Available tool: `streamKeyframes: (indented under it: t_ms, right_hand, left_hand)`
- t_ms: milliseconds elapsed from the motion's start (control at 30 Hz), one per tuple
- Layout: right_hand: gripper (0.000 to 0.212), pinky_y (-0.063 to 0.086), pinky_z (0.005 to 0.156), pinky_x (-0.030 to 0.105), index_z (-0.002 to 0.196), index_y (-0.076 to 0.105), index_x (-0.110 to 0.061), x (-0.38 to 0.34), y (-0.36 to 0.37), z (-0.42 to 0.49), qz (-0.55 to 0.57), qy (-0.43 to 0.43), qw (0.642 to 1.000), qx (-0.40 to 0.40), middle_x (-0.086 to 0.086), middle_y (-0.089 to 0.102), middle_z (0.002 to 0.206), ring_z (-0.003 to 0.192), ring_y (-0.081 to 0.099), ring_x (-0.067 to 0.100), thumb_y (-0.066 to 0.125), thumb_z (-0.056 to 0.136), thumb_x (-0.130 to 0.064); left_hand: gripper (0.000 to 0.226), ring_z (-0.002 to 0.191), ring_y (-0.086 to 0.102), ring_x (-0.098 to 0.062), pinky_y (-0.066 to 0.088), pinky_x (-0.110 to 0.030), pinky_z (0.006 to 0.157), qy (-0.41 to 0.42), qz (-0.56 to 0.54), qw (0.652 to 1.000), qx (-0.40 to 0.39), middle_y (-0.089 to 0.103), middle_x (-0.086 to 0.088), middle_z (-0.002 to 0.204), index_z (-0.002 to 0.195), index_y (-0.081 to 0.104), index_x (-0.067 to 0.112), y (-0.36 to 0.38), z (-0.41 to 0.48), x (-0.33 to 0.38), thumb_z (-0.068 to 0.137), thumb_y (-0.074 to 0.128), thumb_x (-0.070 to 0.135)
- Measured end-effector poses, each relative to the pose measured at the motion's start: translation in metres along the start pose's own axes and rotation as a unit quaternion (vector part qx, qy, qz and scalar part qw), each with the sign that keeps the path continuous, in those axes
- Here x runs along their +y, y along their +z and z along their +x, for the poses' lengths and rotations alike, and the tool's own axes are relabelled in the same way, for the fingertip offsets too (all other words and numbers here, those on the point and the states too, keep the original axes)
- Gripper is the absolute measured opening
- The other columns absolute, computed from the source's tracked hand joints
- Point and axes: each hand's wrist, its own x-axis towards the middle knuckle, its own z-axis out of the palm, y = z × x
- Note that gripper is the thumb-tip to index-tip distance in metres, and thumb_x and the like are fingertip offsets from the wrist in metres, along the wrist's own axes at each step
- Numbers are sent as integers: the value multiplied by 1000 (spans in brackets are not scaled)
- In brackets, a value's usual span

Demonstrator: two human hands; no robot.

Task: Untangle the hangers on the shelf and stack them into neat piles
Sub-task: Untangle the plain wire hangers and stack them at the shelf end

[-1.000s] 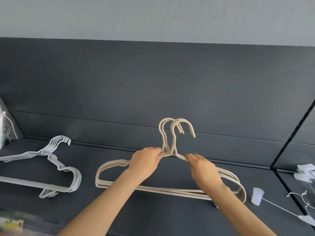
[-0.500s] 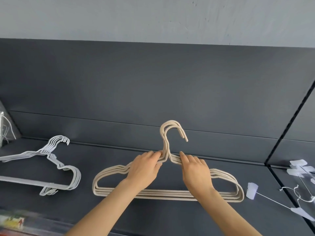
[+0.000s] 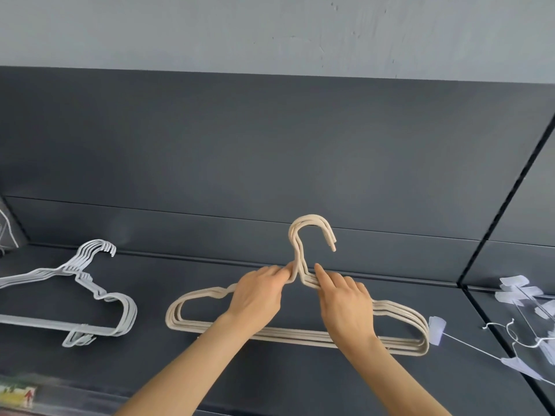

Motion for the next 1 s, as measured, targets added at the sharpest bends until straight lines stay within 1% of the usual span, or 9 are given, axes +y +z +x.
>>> streamKeyframes:
  t_ms: [100, 200, 367, 500, 633, 833, 900, 933, 1000]
  right_hand:
    - [47, 45, 41, 25, 88, 74, -14, 1, -2, 1, -1, 6, 1000, -8, -1, 60, 50, 41, 54, 18, 86, 44, -6]
    - [48, 43, 41, 25, 83, 73, -12, 4, -1, -2, -3, 11, 1000, -11, -2, 58, 49, 40, 52, 18, 84, 38, 2]
    - [53, 45, 42, 27, 86, 72, -10, 5, 1, -5, -10, 4, 1000, -6, -1, 59, 53, 43, 53, 19, 81, 37, 6]
    - [52, 48, 48, 29, 88, 73, -9, 11, 0, -11, -21, 28, 999, -3, 0, 60, 53, 45, 55, 23, 81, 38, 5]
    - [47, 41, 40, 26, 78, 71, -9, 13, -4, -13, -27, 41, 998, -29, 0, 55, 47, 39, 50, 23, 80, 36, 8]
    - [38, 28, 39, 24, 58, 61, -12, 4, -7, -10, -36, 43, 998, -42, 0, 47, 39, 34, 40, 20, 78, 30, 9]
    - [37, 26, 40, 23, 58, 61, -12, 3, -7, -9, -39, 39, 998, -40, -1, 47, 39, 37, 29, 18, 79, 32, 8]
    - [37, 26, 40, 24, 60, 63, -12, 3, -6, -8, -39, 40, 998, -42, -1, 48, 39, 38, 27, 18, 79, 33, 7]
    - [36, 28, 41, 25, 66, 66, -12, 5, -6, -7, -38, 50, 997, -52, 0, 50, 41, 36, 37, 20, 78, 38, 8]
  left_hand:
    - [37, 86, 57, -16, 33, -22, 68, -1, 10, 1000, -1, 63, 3, 100, 127, 46, 22, 2, -1, -1, 92, 46, 11]
    - [38, 89, 57, -17, 36, -24, 70, 3, 14, 1000, -9, 63, 3, 104, 129, 45, 22, 2, -3, -2, 92, 45, 10]
    - [33, 92, 57, -18, 37, -27, 72, 10, 35, 999, -14, 62, 3, 106, 128, 41, 23, 0, -7, -5, 96, 40, 18]
    - [45, 107, 55, -18, 42, -32, 88, -40, 48, 998, -23, 57, 4, 122, 138, 32, 23, 3, -14, -9, 95, 42, 18]
    - [54, 113, 51, -18, 40, -33, 96, -58, 45, 997, -31, 52, 2, 129, 142, 27, 22, 5, -18, -10, 93, 46, 12]
    - [49, 110, 52, -18, 40, -30, 94, -63, 41, 997, -27, 55, 1, 126, 138, 34, 19, 4, -20, -11, 92, 45, 7]
    - [48, 107, 54, -18, 41, -29, 92, -63, 48, 996, -27, 57, 1, 123, 136, 37, 18, 2, -19, -12, 91, 44, 5]
    - [47, 106, 54, -18, 42, -29, 90, -63, 50, 996, -27, 58, 1, 122, 135, 39, 18, 1, -18, -12, 91, 44, 4]
    - [47, 104, 56, -18, 43, -29, 87, -63, 46, 997, -24, 59, 1, 119, 134, 41, 18, 0, -16, -12, 90, 45, 4]
